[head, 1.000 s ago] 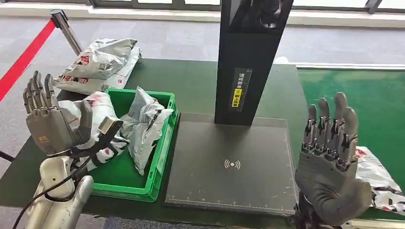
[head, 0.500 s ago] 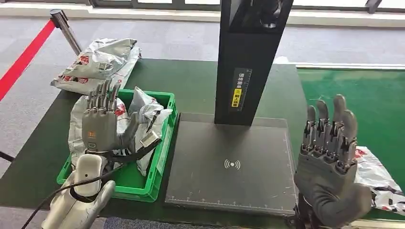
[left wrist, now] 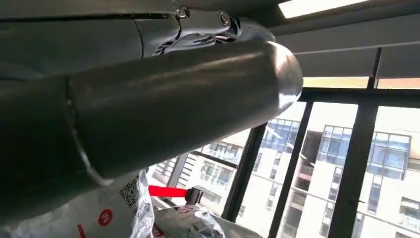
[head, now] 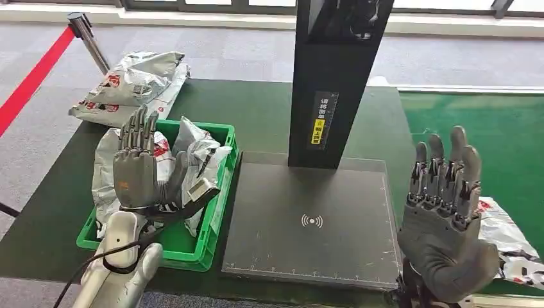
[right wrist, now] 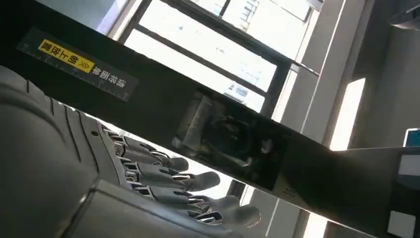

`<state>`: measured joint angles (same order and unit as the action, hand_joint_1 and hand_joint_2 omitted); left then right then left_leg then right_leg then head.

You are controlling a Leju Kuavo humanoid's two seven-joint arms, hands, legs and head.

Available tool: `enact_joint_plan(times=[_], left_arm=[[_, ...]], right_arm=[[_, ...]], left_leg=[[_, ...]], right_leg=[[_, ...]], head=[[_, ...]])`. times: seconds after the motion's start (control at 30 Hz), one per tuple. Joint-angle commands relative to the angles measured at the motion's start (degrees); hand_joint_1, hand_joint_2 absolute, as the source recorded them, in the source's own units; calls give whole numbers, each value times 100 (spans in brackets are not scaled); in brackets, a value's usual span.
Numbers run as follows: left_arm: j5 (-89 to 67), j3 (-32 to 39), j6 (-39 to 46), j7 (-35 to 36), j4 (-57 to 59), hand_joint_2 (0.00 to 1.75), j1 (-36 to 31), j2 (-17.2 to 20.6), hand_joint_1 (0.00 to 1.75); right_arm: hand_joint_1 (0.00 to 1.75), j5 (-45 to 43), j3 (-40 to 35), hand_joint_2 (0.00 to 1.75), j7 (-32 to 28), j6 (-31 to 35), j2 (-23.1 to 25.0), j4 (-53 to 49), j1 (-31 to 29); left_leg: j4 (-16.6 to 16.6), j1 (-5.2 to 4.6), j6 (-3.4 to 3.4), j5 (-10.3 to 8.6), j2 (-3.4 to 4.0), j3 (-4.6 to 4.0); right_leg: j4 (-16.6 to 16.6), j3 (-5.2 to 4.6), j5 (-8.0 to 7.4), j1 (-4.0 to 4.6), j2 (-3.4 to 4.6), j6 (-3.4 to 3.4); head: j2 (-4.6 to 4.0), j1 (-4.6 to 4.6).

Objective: Moved the parcel from conveyor to table for the left to box.

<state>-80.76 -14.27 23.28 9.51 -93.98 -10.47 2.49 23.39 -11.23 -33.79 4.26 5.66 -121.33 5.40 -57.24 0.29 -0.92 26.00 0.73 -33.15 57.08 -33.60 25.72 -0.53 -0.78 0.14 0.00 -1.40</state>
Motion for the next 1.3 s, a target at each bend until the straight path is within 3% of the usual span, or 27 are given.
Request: enact_joint_plan(times=[0.03, 0.1, 0.13, 0.2, 0.23, 0.33, 0.4, 0.43, 0.47, 0.67, 0.7, 0.9, 1.3], left_arm=[[842, 339, 676, -347, 83, 0, 67, -280, 0], [2633, 404, 1480, -1264, -322, 0, 319, -349, 0], [4295, 401, 1662, -2163, -699, 0, 532, -446, 0], [6011, 373, 1082, -2855, -1062, 0, 781, -545, 0], [7092, 389, 476, -3136, -1196, 0, 964, -565, 0], [8407, 409, -573, -3424, -1363, 0, 1284, -561, 0], [9163, 350, -1673, -3471, -1346, 0, 1413, -437, 0], [9492, 320, -2192, -3615, -1337, 0, 1414, -410, 0], [9629, 328, -2370, -3672, -1321, 0, 1413, -383, 0], [9557, 580, -2813, -3797, -1505, 0, 1582, -544, 0], [9539, 589, -2818, -3797, -1520, 0, 1622, -533, 0], [9195, 692, -2761, -3822, -1319, 0, 1435, -497, 0], [9092, 676, -2756, -3838, -1289, 0, 1475, -403, 0]], right_arm=[[0, -30, 332, 0, 443, 131, 32, 336, -67], [0, 221, 561, 0, 952, 460, 0, 711, -203], [0, 574, 772, 0, 1484, 762, -112, 1107, -346], [0, 1356, 1062, 0, 1938, 1122, -409, 1686, -530], [0, 2055, 1248, 175, 2285, 1376, -616, 2074, -649], [0, 3505, 1704, 175, 3043, 1487, -1107, 2943, -846], [0, 4424, 2034, 175, 3884, 1054, -1518, 3675, -914], [0, 4795, 2266, 175, 4528, 377, -1702, 4066, -875], [0, 4977, 2302, 175, 4794, 229, -1821, 4178, -858], [0, 4886, 3132, 175, 4459, 133, -2291, 5801, -1218], [0, 4884, 3158, 175, 4453, 123, -2308, 5854, -1261], [0, 4614, 3790, 175, 4699, -384, -2595, 6334, -908], [0, 4808, 3938, 175, 4742, -1042, -2538, 6894, -974]], left_leg=[[6, 2, 2, 0, -6, 9], [12, 5, 3, 1, -4, 17], [8, 4, 4, 3, 5, 15], [8, 6, 4, 6, 23, 17], [11, 9, 6, 7, 28, 22], [21, 7, 12, 5, 15, 33], [15, 10, 16, 8, 4, 26], [11, 8, 15, 10, 0, 24], [16, 3, 19, 7, -5, 24], [7, -5, 43, 10, -44, 14], [-2, 1, 37, 18, -16, 11], [-3, -9, 44, 18, -49, 6], [-5, -12, 42, 23, -21, 2]], right_leg=[[-9, 11, -1, 1, 3, 1], [-19, 20, -3, 3, 9, 1], [-15, 17, -4, 3, 15, 2], [-17, 16, -7, 5, 30, 3], [-25, 24, -10, 7, 34, 4], [-40, 39, -13, 3, 22, 8], [-41, 39, -11, 5, 11, 13], [-34, 37, -5, 3, 2, 12], [-37, 40, -6, -3, -1, 14], [-43, 50, -2, -16, -43, 22], [-35, 36, -4, -11, -16, 18], [-30, 36, 8, -21, -47, 29], [-23, 21, 10, -25, -17, 37]], head=[[0, 0], [0, 0], [0, 0], [0, 0], [0, -2], [0, -4], [0, 0], [0, 0], [0, 0], [0, -4], [0, 0], [0, 0], [0, 0]])
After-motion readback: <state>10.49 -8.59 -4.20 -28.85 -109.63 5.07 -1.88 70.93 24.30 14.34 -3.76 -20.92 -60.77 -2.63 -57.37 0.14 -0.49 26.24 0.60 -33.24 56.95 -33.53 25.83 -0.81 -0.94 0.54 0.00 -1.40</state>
